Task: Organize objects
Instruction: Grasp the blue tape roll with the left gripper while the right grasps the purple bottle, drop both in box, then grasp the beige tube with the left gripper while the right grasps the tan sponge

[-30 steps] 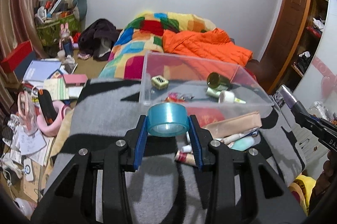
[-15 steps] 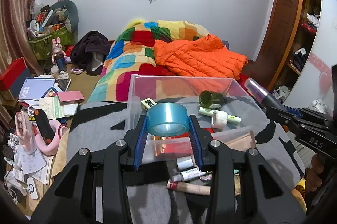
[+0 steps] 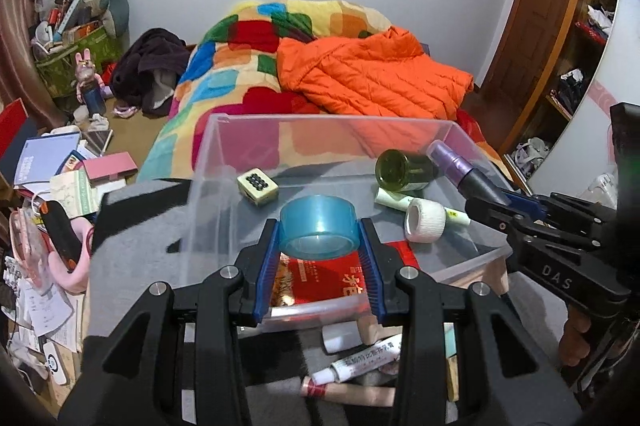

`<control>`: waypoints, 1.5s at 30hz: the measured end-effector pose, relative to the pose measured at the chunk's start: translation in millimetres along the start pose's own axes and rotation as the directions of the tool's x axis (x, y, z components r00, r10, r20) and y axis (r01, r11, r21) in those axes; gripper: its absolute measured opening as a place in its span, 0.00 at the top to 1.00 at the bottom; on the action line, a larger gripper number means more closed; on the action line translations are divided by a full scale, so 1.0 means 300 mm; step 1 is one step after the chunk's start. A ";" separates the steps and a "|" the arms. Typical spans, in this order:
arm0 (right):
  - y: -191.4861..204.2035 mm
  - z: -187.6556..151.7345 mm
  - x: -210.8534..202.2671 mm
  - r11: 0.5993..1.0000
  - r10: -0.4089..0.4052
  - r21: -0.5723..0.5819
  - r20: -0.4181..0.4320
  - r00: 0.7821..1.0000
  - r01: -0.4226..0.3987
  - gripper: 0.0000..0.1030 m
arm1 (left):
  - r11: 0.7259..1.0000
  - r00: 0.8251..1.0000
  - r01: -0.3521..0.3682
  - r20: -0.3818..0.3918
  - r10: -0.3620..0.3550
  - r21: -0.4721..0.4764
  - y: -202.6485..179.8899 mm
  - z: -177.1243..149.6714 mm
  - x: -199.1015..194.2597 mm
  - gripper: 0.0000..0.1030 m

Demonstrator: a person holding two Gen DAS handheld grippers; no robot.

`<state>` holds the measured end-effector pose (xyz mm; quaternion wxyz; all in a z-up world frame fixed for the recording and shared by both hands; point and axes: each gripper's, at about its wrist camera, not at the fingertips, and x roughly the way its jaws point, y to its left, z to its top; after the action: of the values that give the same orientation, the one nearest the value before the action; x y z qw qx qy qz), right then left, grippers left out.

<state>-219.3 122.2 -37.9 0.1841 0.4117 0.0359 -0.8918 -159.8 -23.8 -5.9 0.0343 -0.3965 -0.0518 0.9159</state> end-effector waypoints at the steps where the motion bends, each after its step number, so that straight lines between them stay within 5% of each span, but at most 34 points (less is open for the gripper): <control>1: -0.004 -0.002 0.012 1.000 -0.005 0.003 -0.008 1.000 0.005 0.77 | 1.000 1.000 0.002 -0.006 -0.002 0.002 -0.006 -0.002 0.009 0.63; 9: 0.024 -0.010 -0.005 0.998 -0.062 -0.030 0.007 0.998 0.062 0.77 | 0.999 1.000 -0.002 -0.015 0.003 0.044 -0.034 -0.016 0.006 0.59; 16: 0.030 -0.017 -0.066 1.000 -0.010 -0.020 0.014 1.000 0.011 0.72 | 0.998 1.000 0.003 0.013 -0.004 0.061 -0.048 -0.038 -0.060 0.49; 28: 0.078 -0.072 -0.226 0.997 0.051 -0.065 0.082 0.995 -0.046 0.53 | 0.993 0.997 -0.021 0.073 0.013 0.114 -0.062 -0.105 -0.187 0.10; 45: 0.151 -0.304 -0.107 0.986 0.148 -0.057 -0.123 0.981 -0.156 0.48 | 0.982 0.992 0.010 -0.128 0.015 0.187 -0.041 -0.344 -0.109 0.05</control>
<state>-118.1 109.3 -70.0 0.2629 0.4591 0.0445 -0.8474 -61.9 -7.9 -50.9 0.0735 -0.4499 0.0373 0.8892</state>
